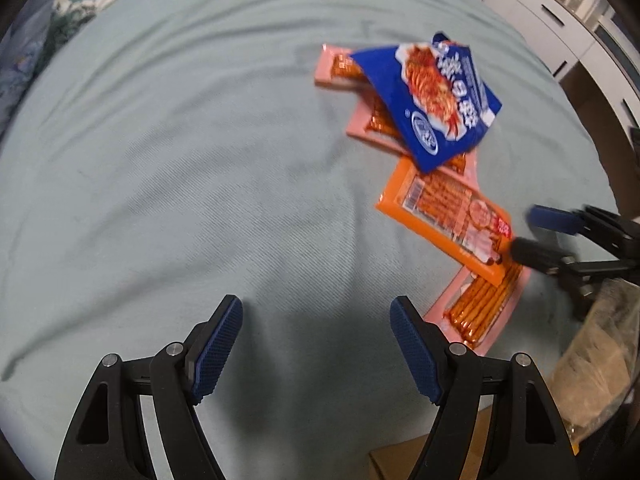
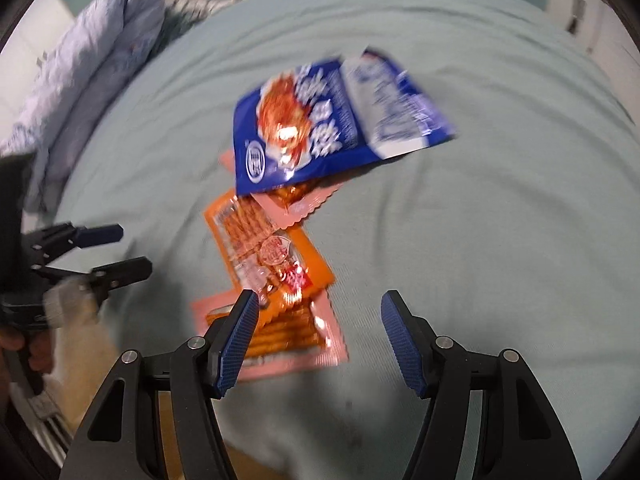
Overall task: Organize snacks
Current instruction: 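Move both open grippers back to the remaining snack pile, then grasp a pink sausage packet with the left gripper while the right gripper grasps an orange packet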
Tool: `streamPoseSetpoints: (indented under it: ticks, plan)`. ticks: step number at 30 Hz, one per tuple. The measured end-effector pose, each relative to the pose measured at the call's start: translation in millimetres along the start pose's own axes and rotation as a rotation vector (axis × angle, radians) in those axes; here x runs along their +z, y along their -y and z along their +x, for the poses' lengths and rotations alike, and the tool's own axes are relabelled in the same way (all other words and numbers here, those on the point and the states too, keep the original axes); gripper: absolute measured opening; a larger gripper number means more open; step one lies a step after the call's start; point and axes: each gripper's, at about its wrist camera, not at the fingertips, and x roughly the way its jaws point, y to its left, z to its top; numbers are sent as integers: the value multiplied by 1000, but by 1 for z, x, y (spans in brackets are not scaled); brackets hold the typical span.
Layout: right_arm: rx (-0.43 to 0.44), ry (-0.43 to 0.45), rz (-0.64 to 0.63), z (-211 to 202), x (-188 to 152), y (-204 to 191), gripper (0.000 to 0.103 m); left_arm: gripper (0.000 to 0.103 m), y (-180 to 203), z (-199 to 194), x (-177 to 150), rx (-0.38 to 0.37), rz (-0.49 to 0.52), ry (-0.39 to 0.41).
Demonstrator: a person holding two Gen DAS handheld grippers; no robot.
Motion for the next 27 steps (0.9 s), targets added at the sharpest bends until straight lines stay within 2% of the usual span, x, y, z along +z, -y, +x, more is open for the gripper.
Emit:
streamPoseSetpoints:
  ticks: [3, 6, 11, 14, 15, 16, 18, 22, 24, 27]
  plan:
    - [24, -30, -102, 22, 12, -14, 63, 77, -1, 7, 0, -25, -12, -24]
    - [-15, 1, -260, 35, 23, -40, 63, 77, -2, 10, 0, -45, -26, -39]
    - [-43, 14, -387, 48, 28, -56, 62, 78, -1, 12, 2, -44, -16, -32]
    - [-54, 31, -410, 44, 23, -54, 45, 78, 4, 11, -1, -39, 10, -18]
    - [-49, 27, -402, 41, 23, -51, 37, 78, 6, 9, -3, -45, 21, -11]
    - [-41, 18, -389, 38, 22, -48, 35, 78, 7, 8, -4, -58, 31, -6]
    - [-37, 2, -370, 33, 18, -42, 34, 78, 11, 6, -7, -94, 44, 2]
    - [-16, 0, -253, 4, 9, -34, 34, 78, 20, -4, -16, -237, 75, 16]
    - [3, 31, -171, -22, 4, -25, 34, 78, 32, -7, -21, -264, 132, 12]
    - [10, 89, -23, -65, -2, -9, 34, 78, 54, -1, -31, -262, 286, -5]
